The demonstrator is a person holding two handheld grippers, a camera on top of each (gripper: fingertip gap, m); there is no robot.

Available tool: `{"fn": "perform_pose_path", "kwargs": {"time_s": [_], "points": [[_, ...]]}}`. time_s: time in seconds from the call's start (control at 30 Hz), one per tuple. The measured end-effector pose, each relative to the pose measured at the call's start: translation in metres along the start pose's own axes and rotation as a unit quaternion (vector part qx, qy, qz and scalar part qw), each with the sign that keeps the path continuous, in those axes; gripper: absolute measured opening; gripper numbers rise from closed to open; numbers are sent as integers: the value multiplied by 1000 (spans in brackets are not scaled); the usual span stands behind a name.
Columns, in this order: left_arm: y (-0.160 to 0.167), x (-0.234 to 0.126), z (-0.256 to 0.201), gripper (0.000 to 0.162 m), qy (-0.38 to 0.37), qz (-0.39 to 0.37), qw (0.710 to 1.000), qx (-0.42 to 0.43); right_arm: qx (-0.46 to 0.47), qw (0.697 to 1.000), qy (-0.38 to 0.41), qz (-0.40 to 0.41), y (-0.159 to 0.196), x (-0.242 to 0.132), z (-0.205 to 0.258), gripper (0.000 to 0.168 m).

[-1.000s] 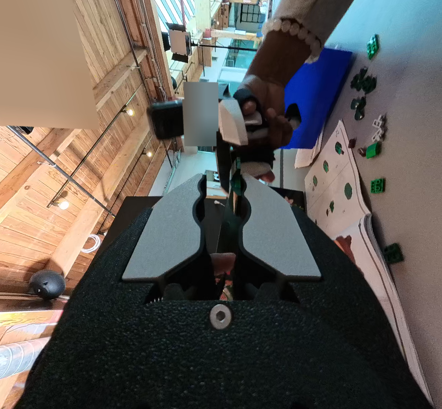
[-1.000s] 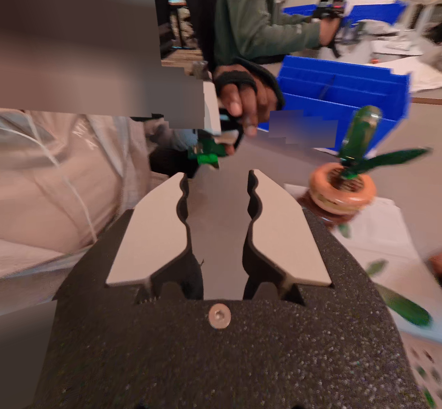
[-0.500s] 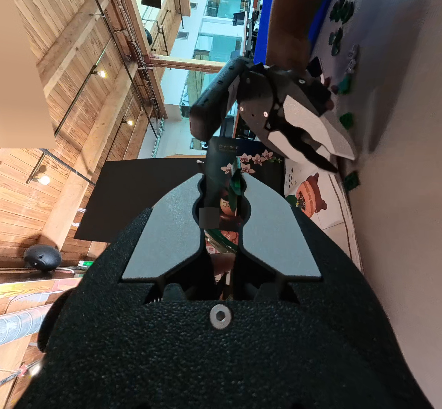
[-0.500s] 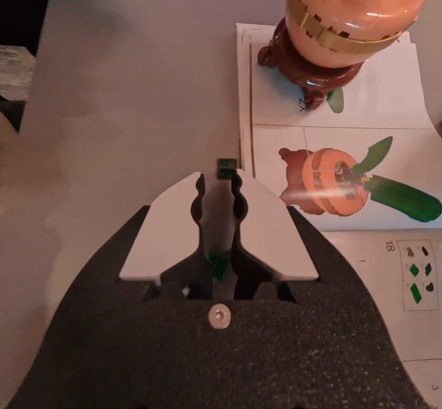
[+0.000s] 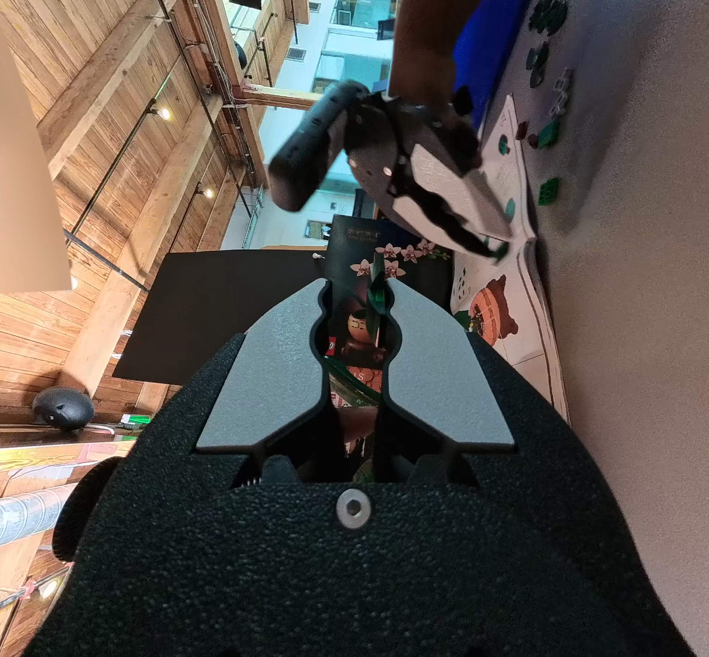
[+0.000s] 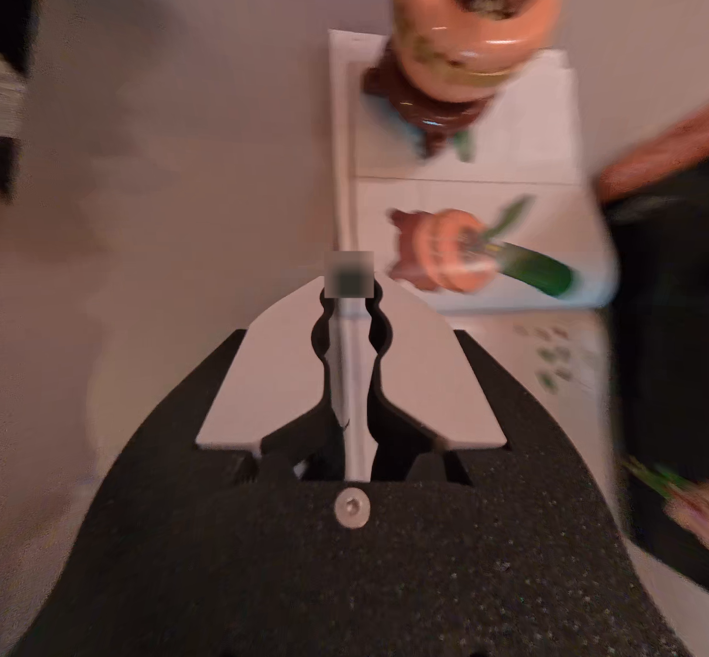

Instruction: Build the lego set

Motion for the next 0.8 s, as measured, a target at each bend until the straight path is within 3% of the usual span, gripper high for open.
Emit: {"fn": "perform_pose_path", "kwargs": {"time_s": [0.07,0.17,0.27,0.4,0.57,0.8], "points": [[-1,-1,0,23,-1,-2,1000,0,-25,996,81,19,6,-28,-23,16],[-2,0,-1,22,0,-3,1000,1,-79,986,144,22,0,-54,-36,20],[-2,2,-2,22,2,-2,1000,0,-116,980,159,12,-11,-57,-36,35],[-1,2,-2,22,1,0,1000,0,-108,979,175,-6,-10,-57,-40,28],[0,2,-3,22,-1,1,1000,-2,-60,995,81,-14,14,-38,-20,20],[1,3,-5,21,1,1,1000,-1,-4,1000,-20,6,46,12,-16,32]]}}
Point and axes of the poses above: each gripper's, where its closed fingertips meet, x out along the fingers, y out of its underside, z = x × y across the jaws, the point moved 4 cm from there along -x, back along the fingers, and after that the axes turned 4 degrees about -x, right-handed, at the moved point
